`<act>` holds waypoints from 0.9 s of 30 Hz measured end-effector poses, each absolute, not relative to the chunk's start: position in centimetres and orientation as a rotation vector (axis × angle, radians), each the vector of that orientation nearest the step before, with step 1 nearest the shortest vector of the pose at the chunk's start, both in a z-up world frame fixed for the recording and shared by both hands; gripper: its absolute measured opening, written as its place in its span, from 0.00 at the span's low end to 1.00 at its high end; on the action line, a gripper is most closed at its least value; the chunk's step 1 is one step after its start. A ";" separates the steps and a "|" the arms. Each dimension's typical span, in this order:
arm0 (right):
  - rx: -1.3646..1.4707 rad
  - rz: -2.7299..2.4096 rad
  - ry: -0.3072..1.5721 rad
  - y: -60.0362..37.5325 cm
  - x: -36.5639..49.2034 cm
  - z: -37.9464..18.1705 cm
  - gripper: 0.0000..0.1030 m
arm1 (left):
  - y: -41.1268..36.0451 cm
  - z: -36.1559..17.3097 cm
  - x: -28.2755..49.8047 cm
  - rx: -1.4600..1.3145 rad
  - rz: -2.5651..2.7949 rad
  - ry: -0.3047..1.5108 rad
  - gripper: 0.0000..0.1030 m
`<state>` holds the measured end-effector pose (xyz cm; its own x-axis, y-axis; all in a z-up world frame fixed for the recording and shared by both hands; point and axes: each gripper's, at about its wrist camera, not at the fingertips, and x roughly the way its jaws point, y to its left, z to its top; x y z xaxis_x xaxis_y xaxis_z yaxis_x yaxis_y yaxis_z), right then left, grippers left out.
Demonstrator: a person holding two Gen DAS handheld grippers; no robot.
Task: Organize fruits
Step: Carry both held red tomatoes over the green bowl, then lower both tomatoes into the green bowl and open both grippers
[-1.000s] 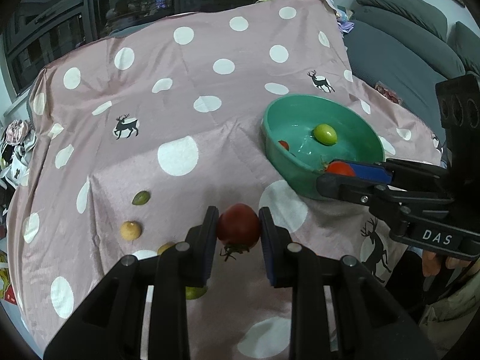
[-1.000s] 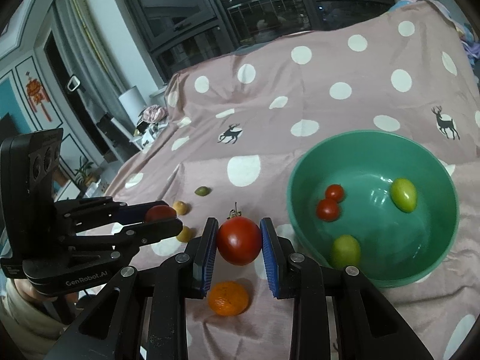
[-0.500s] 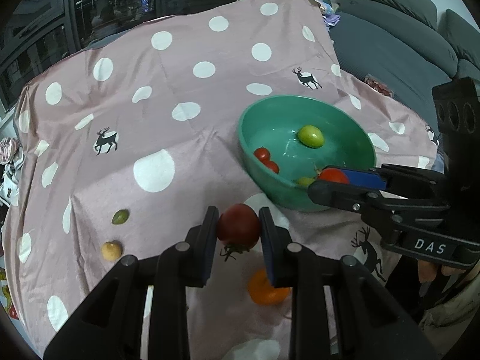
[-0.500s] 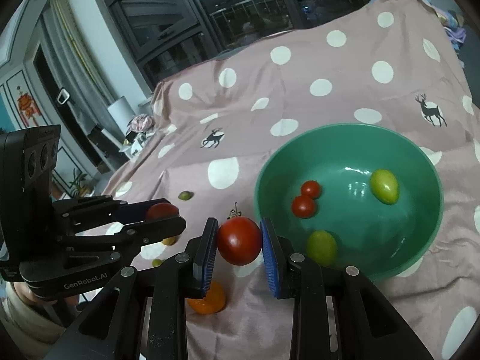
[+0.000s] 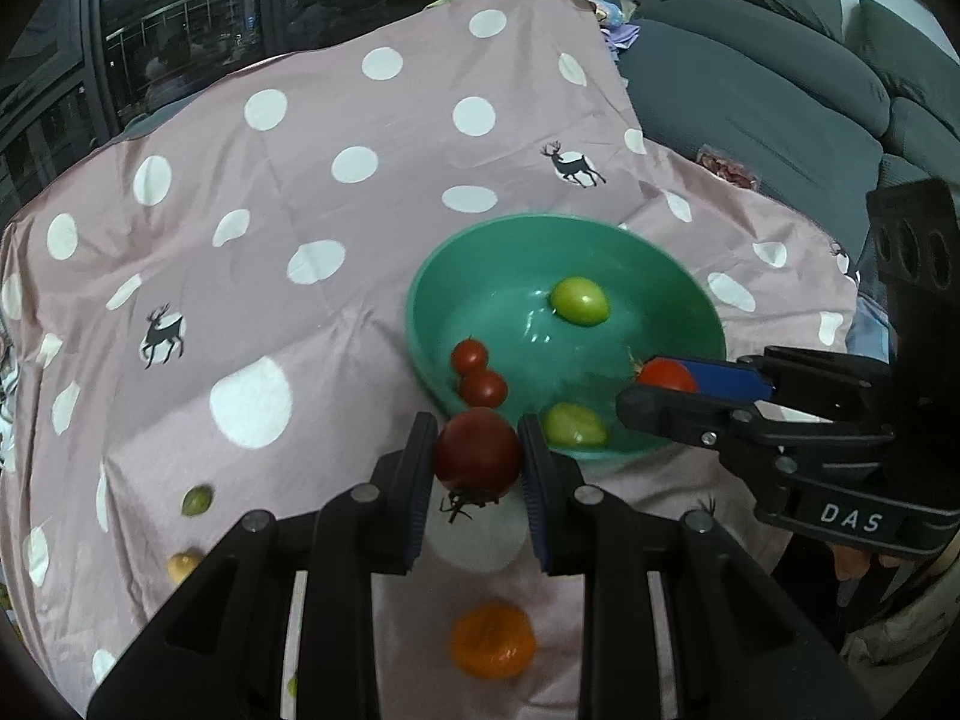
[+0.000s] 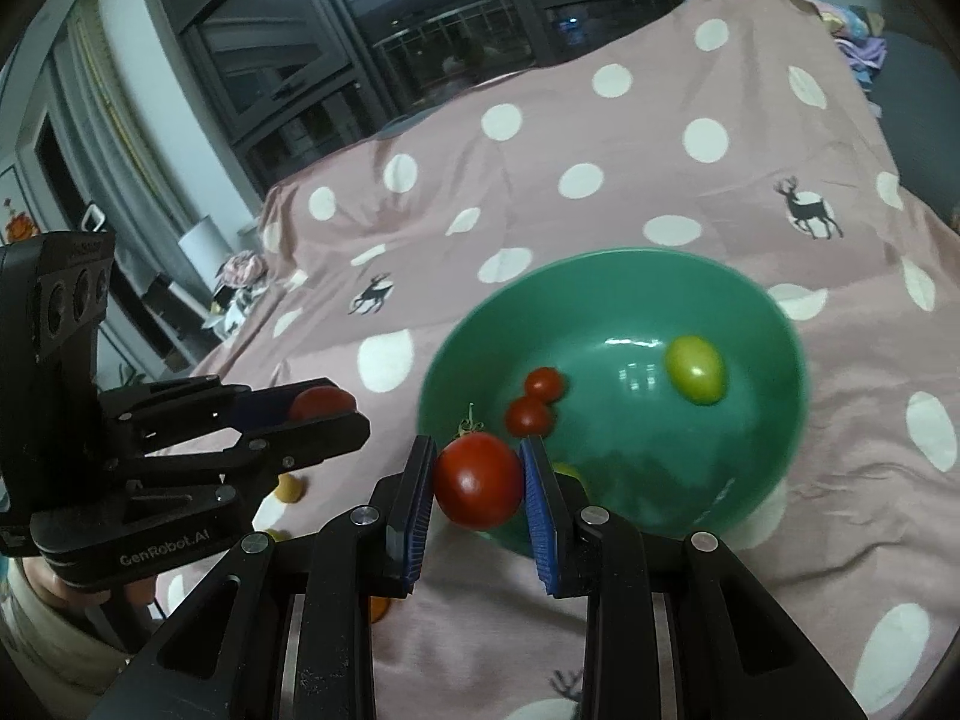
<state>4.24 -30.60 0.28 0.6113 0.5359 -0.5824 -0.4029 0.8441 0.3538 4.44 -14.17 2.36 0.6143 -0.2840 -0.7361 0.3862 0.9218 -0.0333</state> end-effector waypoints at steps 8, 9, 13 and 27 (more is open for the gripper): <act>0.229 0.487 0.727 -32.7 4.9 0.0 0.30 | -15.9 2.9 6.8 0.150 -0.411 0.803 0.26; 0.230 0.479 0.728 -33.0 5.0 -0.1 0.30 | -16.1 2.9 7.0 0.147 -0.411 0.805 0.26; 0.242 0.453 0.729 -34.1 5.3 -0.3 0.30 | -16.9 2.4 7.9 0.151 -0.419 0.820 0.26; 0.230 0.452 0.719 -34.3 6.7 -0.8 0.30 | -17.5 1.3 9.5 0.162 -0.391 0.860 0.26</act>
